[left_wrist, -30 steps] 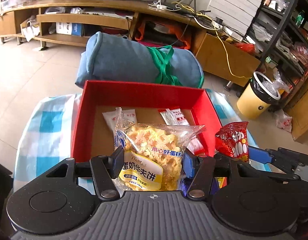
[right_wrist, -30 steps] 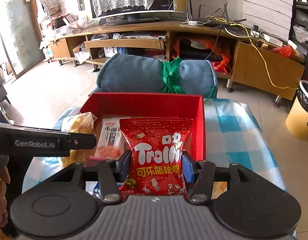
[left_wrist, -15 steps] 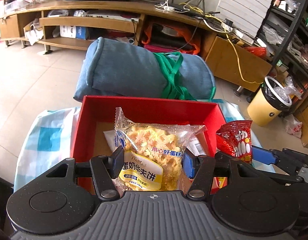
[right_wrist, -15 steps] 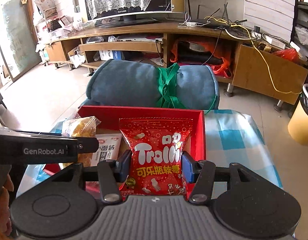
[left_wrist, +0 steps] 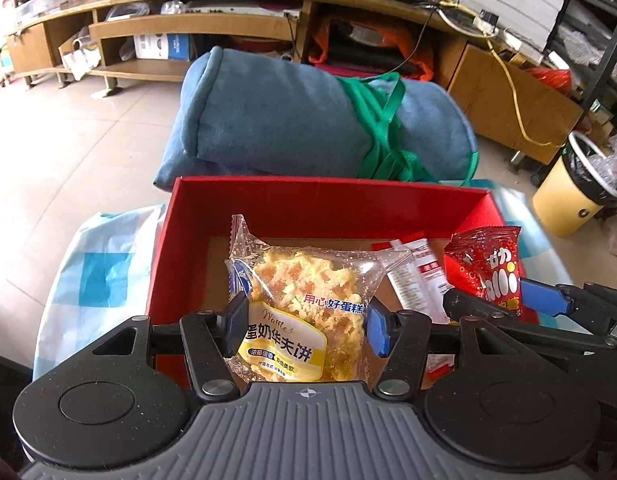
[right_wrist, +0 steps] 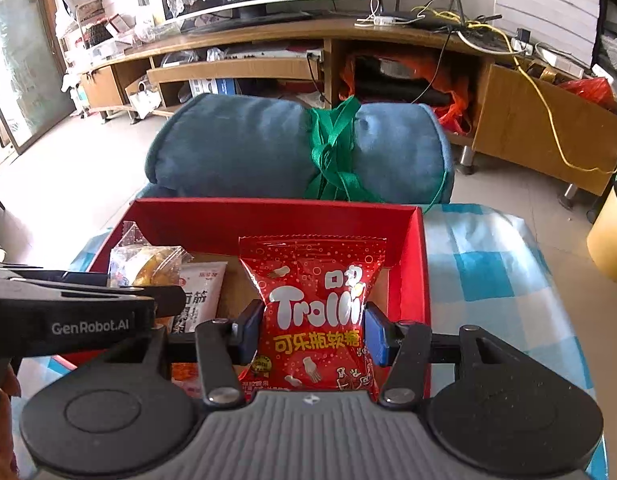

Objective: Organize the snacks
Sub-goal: 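Lower the waffle packet with the left tool while the right tool lowers the Trolli bag into the box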

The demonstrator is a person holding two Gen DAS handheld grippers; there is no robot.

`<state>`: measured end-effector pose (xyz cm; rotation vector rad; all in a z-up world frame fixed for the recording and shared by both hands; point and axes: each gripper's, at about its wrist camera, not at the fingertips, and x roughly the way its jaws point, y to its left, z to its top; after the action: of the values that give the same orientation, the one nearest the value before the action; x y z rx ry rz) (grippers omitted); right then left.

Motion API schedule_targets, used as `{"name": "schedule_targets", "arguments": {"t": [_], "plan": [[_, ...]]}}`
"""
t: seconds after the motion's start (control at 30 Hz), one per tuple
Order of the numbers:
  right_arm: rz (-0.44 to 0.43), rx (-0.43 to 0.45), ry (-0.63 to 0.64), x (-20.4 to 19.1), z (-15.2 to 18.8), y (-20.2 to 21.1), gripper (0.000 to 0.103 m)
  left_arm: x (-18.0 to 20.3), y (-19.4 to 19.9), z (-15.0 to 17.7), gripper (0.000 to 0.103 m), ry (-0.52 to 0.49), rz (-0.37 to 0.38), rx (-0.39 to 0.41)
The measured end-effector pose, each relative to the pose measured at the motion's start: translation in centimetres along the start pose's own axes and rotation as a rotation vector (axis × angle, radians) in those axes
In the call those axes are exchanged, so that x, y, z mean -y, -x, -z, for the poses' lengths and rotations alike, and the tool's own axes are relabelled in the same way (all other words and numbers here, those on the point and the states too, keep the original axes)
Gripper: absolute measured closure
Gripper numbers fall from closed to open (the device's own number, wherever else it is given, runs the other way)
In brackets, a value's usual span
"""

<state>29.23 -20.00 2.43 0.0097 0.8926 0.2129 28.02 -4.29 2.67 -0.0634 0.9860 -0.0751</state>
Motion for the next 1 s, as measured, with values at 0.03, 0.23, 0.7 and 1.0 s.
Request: {"name": "schedule_targets", "arguments": {"t": [0.03,0.23,0.7,1.0], "plan": [[0.001,-0.004,0.001,0.0,0.0,-0.2,0.055,0.0,-0.3,0.0,0.038,-0.001,-0.006,-0.006],[0.004,-0.029,0.0,0.0,0.4,-1.6,0.055,0.1,-1.4,0.3,0.038,-0.015,-0.031,-0.033],[0.023,-0.07,0.001,0.3,0.8,-3.6,0.055,0.5,-2.8,0.8,0.037,-0.032,-0.074,-0.057],[0.053,-0.071,0.026,0.1,0.8,-3.6,0.054,0.6,-2.9,1.0,0.032,-0.037,-0.088,-0.058]]}}
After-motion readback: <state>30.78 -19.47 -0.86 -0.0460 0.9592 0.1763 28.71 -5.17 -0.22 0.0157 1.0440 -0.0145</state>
